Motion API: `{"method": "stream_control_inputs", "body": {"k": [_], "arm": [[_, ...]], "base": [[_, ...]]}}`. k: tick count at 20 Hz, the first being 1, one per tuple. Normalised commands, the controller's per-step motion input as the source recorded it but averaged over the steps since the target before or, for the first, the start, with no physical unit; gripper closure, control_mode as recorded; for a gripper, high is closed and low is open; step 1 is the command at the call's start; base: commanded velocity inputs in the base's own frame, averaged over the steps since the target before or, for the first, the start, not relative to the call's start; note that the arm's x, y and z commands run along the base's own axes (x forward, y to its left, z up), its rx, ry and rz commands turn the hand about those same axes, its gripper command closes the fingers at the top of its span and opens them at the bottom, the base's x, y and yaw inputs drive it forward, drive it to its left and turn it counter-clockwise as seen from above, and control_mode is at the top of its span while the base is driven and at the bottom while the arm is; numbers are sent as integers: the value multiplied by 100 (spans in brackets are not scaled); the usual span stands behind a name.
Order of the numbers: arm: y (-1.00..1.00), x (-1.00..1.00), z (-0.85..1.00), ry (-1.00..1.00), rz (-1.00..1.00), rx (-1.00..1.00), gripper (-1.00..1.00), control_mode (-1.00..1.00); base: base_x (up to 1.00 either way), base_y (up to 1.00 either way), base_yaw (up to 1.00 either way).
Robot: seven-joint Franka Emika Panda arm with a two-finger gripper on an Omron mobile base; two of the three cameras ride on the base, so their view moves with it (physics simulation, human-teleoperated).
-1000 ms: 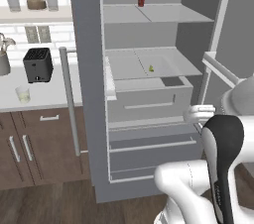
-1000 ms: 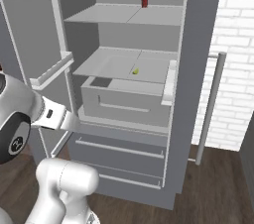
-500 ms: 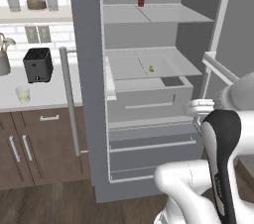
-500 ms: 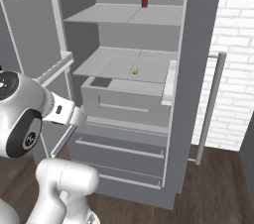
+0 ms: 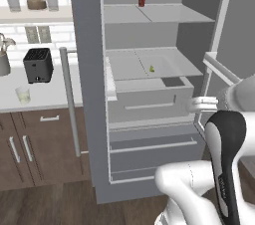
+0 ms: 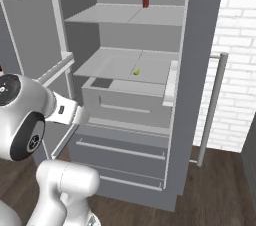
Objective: Grab a lemon wedge from the fridge and one ice cube from the ice bowl, and put them in the glass of lemonade.
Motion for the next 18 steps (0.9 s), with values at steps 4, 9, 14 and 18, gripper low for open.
{"method": "stream_control_inputs", "body": {"k": [4,9,14,18], "arm": [[4,-42,-4,-4,0,0,-100,-100],[6,-3,-11,0,0,0,-100,-100],[0,0,0,0,0,0,-100,100],[0,0,0,0,0,0,-100,100]], "base": [[0,0,0],[0,0,0],[56,0,0],[100,0,0]]}}
